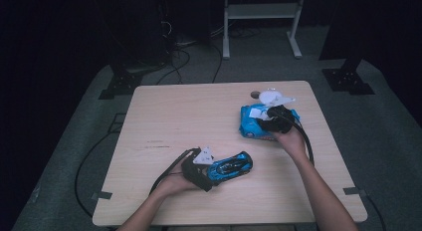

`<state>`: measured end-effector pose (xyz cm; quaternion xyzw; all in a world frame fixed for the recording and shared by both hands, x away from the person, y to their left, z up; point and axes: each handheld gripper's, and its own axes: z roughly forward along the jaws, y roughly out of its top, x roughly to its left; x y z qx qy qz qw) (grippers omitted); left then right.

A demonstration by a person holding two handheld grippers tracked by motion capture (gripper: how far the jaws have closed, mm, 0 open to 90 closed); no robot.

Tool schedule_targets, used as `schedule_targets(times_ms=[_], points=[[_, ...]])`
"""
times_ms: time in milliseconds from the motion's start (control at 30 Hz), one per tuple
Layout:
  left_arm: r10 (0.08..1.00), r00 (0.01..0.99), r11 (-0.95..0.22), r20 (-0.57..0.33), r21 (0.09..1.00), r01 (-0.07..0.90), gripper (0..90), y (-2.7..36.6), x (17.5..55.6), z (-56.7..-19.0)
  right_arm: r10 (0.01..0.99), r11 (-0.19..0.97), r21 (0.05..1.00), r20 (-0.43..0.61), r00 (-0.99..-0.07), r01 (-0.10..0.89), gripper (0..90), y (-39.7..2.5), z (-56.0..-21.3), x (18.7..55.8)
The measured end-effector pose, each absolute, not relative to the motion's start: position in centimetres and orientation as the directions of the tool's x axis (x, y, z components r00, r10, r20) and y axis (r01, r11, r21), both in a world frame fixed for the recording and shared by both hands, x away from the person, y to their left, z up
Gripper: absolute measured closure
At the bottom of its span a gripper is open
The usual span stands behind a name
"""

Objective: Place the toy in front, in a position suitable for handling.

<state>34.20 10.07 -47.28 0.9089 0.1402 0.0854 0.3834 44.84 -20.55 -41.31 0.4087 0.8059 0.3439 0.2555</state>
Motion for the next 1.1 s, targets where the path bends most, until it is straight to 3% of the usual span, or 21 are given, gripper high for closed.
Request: schedule_targets(times_ms=[33,100,333,367,400,433,467,500,733,933,1100], points=[[0.323,0.945,-0.665,0.047,0.722,0.192,10.0,10.3,34.3,-47.3,0.848,0.416,0.758,-0.124,-0.515,0.502,47.0,-20.7,-42.0,45.4],[0.321,0.946,-0.664,0.040,0.722,0.195,10.2,10.4,34.3,-47.4,0.860,0.397,0.767,-0.118,-0.496,0.505,50.9,-20.7,-42.2,45.5],[0.312,0.950,-0.659,0.034,0.727,0.191,13.4,10.5,34.3,-47.4,0.864,0.382,0.771,-0.102,-0.494,0.509,56.2,-21.2,-42.2,45.3],[0.312,0.949,-0.659,0.038,0.728,0.188,13.4,10.4,34.3,-47.4,0.866,0.389,0.766,-0.116,-0.486,0.511,63.0,-21.1,-42.3,45.3],[0.312,0.949,-0.659,0.038,0.728,0.188,13.5,10.4,34.3,-47.4,0.866,0.389,0.766,-0.116,-0.486,0.511,63.0,-21.1,-42.3,45.3],[0.311,0.950,-0.661,0.038,0.727,0.188,13.8,10.3,34.3,-47.4,0.863,0.400,0.760,-0.126,-0.488,0.512,73.9,-21.2,-42.2,45.3],[0.311,0.950,-0.661,0.038,0.727,0.188,13.9,10.3,34.3,-47.4,0.863,0.400,0.760,-0.126,-0.488,0.512,73.9,-21.2,-42.2,45.3],[0.311,0.950,-0.661,0.039,0.727,0.186,14.0,10.3,34.3,-47.5,0.863,0.396,0.759,-0.116,-0.491,0.516,79.8,-21.4,-42.1,45.3],[0.279,0.960,-0.663,0.033,0.730,0.168,20.2,10.3,34.3,-47.7,0.862,0.341,0.795,-0.051,-0.504,0.502,84.6,-22.7,-40.2,44.5],[0.278,0.960,-0.662,0.045,0.733,0.157,21.5,10.2,34.2,-47.7,0.840,0.303,0.853,-0.029,-0.541,0.426,85.4,-23.5,-37.2,42.2],[0.280,0.959,-0.662,0.038,0.731,0.164,21.3,10.3,34.3,-47.7,0.756,0.315,0.893,-0.031,-0.654,0.321,85.3,-23.0,-34.5,37.7]])
